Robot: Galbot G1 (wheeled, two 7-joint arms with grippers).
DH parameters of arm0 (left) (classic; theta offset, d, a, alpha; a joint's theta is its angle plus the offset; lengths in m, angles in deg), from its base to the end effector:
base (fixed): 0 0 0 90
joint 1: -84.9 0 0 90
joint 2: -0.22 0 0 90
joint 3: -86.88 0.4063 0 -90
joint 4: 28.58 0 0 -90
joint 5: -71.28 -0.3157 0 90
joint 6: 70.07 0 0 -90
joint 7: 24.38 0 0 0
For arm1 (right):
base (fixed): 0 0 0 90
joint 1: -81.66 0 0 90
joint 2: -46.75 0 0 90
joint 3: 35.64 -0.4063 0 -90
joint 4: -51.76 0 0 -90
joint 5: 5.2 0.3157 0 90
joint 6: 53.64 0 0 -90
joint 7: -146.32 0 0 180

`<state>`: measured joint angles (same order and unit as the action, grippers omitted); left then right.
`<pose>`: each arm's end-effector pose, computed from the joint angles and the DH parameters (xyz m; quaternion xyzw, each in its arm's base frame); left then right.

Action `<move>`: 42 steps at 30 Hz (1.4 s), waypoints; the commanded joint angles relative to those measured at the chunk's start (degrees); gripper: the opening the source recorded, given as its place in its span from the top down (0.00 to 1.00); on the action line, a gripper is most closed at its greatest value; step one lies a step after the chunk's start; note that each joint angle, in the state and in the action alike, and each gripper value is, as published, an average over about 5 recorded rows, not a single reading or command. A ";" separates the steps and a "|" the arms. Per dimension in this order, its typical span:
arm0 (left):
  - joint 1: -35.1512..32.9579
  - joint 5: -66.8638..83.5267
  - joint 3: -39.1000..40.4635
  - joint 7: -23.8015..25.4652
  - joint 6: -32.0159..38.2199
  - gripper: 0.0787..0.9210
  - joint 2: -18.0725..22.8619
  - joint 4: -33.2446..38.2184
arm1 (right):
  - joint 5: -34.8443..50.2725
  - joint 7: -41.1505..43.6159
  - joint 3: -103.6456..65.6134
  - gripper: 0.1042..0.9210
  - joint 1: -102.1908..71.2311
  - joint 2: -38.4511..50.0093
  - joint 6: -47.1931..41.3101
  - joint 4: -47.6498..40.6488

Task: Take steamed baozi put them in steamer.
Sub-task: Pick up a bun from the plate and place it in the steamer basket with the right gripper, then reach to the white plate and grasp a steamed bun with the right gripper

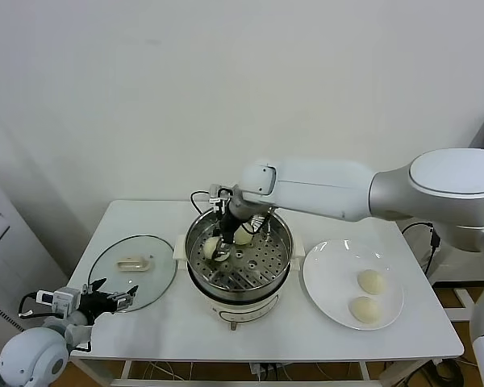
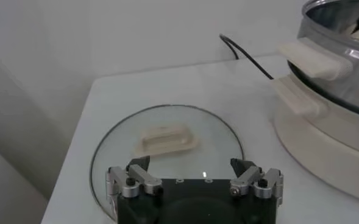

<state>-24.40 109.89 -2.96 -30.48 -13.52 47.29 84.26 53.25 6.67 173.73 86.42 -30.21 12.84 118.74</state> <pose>0.2057 0.1927 -0.2928 -0.0744 -0.9491 -0.0684 0.2984 0.5831 0.1272 -0.0944 0.5903 -0.5932 0.4339 0.3338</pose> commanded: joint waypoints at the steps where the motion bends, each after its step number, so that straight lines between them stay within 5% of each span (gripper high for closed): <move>1: -0.08 0.04 0.01 0.05 0.06 0.12 0.01 -0.10 | -0.58 0.26 -0.78 0.29 0.73 0.78 -0.67 -0.20; 7: -0.13 0.12 -0.30 0.13 0.22 0.12 -0.11 -0.19 | -2.05 12.58 3.91 0.13 13.72 12.45 2.36 5.13; 21: -0.09 0.26 -0.43 0.14 -0.22 0.12 0.08 1.36 | -21.60 25.17 16.43 0.12 24.19 43.36 13.93 18.32; 42: 0.00 0.37 -0.74 0.19 -0.38 0.12 0.13 1.41 | -38.39 23.41 -0.30 0.12 -5.39 46.26 22.55 10.44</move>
<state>-24.39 110.25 -3.78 -30.32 -13.83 47.40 85.69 22.50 29.53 180.77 92.85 13.38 31.90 132.21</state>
